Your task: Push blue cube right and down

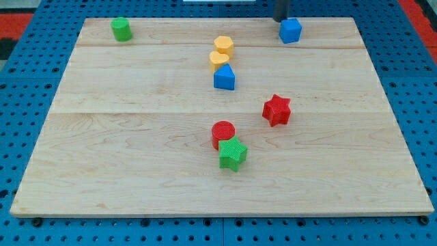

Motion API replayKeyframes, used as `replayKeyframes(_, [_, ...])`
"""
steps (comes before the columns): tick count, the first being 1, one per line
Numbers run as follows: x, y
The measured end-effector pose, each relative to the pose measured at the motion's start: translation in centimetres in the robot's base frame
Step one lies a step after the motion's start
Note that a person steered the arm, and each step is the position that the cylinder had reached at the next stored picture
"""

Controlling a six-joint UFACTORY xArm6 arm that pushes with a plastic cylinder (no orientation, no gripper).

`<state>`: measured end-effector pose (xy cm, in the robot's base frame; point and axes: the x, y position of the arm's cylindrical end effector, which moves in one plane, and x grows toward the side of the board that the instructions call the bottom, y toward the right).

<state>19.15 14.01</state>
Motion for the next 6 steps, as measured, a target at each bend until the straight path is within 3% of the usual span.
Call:
replayKeyframes(2, [2.8,4.3])
replayKeyframes(3, [4.2,2.0])
replayKeyframes(4, [0.1,3.4])
replayKeyframes(6, [0.1,-1.5])
